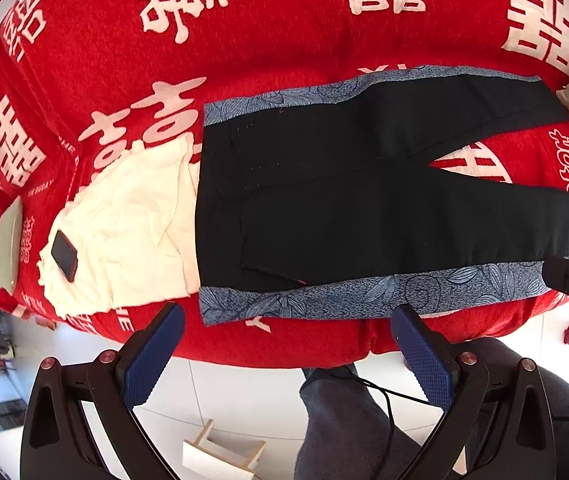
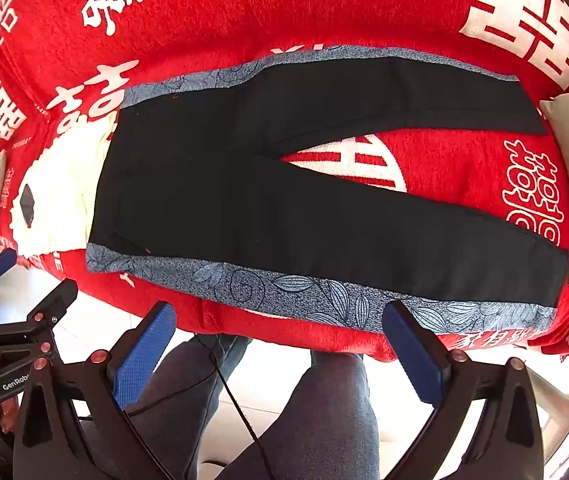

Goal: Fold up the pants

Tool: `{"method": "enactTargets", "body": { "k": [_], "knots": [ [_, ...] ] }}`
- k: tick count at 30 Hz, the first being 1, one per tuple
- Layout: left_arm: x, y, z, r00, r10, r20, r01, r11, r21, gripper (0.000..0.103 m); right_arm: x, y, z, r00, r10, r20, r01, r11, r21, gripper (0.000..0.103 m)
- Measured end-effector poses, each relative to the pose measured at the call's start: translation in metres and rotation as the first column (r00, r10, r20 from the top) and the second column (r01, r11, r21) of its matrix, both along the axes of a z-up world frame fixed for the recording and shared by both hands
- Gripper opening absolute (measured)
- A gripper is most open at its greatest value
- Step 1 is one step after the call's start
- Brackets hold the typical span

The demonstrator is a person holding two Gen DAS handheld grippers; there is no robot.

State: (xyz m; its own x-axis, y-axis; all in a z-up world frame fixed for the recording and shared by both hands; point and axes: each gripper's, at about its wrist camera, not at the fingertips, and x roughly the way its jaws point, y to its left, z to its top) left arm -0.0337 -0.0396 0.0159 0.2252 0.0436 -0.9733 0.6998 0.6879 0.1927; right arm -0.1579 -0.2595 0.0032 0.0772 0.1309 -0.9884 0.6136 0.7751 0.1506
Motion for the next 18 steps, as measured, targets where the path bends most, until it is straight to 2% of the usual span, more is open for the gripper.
{"method": "enactTargets", "body": {
  "k": [7, 11, 14, 18],
  "knots": [
    [-0.018, 0.005, 0.006, 0.989, 0.150, -0.008, -0.150, 0.988, -0.024, 0.103, -0.018, -0.017, -0.004, 1.000, 0.023, 0.003, -0.023, 0.998, 0.059, 0.103],
    [-0.022, 0.014, 0.006, 0.968, 0.249, -0.034, -0.251, 0.966, -0.064, 0.103, -0.028, -0.031, -0.006, 0.999, -0.004, 0.037, 0.000, 0.993, 0.116, 0.103],
    [-0.018, 0.029, -0.004, 0.943, 0.316, -0.104, -0.326, 0.940, -0.097, 0.103, -0.039, -0.040, -0.012, 0.993, -0.087, 0.084, 0.068, 0.976, 0.209, 0.103],
    [-0.007, 0.048, -0.025, 0.919, 0.355, -0.172, -0.381, 0.912, -0.153, 0.103, -0.053, -0.039, -0.032, 0.966, -0.223, 0.134, 0.165, 0.923, 0.348, 0.103]
  ]
}}
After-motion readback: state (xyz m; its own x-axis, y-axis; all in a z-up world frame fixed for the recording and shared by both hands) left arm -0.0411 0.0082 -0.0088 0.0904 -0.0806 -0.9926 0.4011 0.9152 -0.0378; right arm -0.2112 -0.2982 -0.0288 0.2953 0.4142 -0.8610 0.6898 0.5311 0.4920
